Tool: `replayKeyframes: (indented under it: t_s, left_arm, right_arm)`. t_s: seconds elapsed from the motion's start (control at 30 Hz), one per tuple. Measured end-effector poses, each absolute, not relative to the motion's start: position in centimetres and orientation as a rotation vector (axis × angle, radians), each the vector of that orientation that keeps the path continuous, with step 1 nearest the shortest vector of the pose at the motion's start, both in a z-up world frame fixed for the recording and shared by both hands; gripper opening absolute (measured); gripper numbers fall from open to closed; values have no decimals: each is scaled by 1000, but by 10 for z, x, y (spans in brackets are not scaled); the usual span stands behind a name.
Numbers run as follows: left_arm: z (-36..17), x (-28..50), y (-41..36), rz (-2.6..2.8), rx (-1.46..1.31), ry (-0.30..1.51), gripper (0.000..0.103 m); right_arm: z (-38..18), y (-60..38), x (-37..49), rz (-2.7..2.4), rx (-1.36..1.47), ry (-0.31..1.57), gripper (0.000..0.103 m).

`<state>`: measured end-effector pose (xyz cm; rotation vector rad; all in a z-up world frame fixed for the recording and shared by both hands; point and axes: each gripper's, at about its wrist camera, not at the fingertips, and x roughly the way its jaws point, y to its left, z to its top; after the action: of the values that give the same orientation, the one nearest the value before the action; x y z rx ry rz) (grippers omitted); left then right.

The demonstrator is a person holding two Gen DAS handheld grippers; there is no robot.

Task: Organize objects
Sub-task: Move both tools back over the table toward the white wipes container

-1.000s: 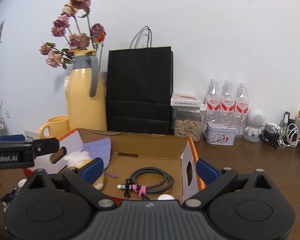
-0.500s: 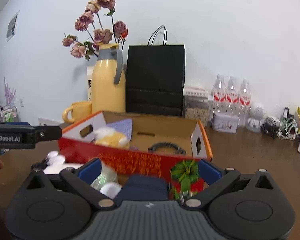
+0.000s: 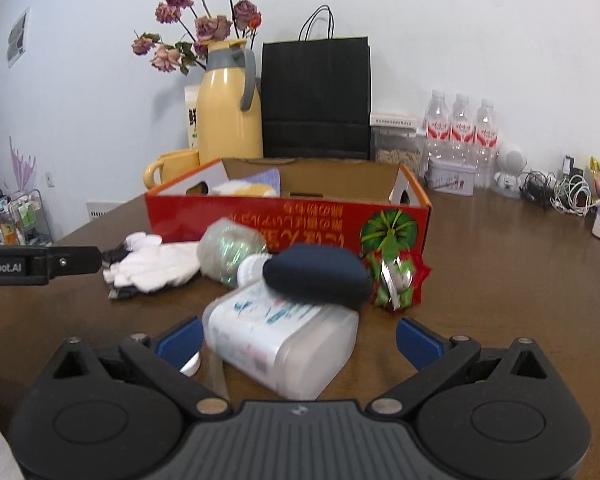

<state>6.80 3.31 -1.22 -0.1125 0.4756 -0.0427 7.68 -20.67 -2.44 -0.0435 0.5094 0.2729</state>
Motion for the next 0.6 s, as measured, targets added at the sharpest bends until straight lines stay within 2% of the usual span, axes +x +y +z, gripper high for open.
replayKeyframes:
  t_s: [0.6]
  left_arm:
    - [-23,57,51,-63,-161,486,103]
  right_arm:
    - [-36,-156,105,89,-39,575,103]
